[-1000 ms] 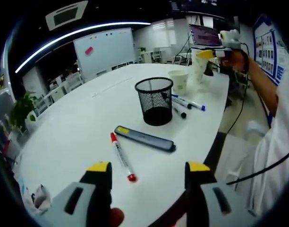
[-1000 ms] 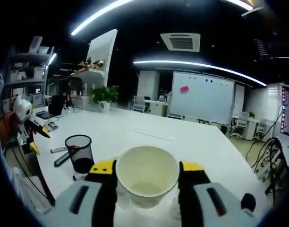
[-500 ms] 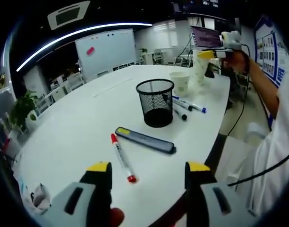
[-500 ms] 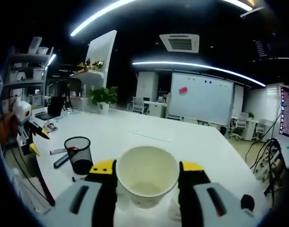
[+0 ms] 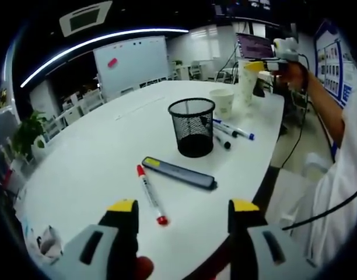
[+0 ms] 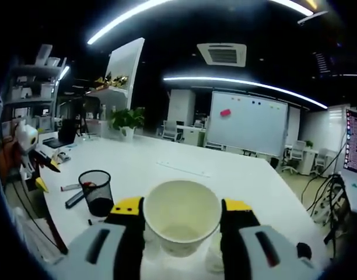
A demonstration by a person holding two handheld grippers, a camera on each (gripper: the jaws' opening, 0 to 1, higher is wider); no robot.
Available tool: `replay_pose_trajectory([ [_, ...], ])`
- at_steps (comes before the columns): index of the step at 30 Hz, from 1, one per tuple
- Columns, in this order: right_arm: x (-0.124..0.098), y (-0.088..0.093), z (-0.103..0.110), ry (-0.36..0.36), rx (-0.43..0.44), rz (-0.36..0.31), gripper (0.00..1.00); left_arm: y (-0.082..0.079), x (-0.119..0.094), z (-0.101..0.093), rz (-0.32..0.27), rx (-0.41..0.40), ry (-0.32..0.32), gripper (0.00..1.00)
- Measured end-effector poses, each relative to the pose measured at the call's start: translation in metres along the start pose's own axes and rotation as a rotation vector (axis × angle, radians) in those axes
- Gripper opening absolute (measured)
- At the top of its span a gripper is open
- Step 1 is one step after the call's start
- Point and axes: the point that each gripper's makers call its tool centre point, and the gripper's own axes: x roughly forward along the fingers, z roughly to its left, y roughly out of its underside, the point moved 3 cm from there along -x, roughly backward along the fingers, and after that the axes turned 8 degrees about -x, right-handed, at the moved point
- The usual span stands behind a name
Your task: Place the scattered laser pointers and whiteboard markers into the pen holder and stack the scattered paper cups together
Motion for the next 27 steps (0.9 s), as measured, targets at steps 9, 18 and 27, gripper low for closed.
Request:
replay_pose_trajectory([
  [9, -0.001, -0.003, -0.002, 0.007, 0.002, -0.003, 0.51, 0.000, 0.001, 0.000, 0.004, 0.003, 0.000, 0.62],
  [18, -0.002, -0.006, -0.006, 0.015, -0.001, -0.010, 0.51, 0.000, 0.002, -0.002, 0.006, 0.005, 0.004, 0.62],
  [27, -0.003, -0.011, -0.009, 0.017, -0.009, -0.019, 0.51, -0.001, 0.001, -0.002, 0.003, 0.006, 0.004, 0.62],
])
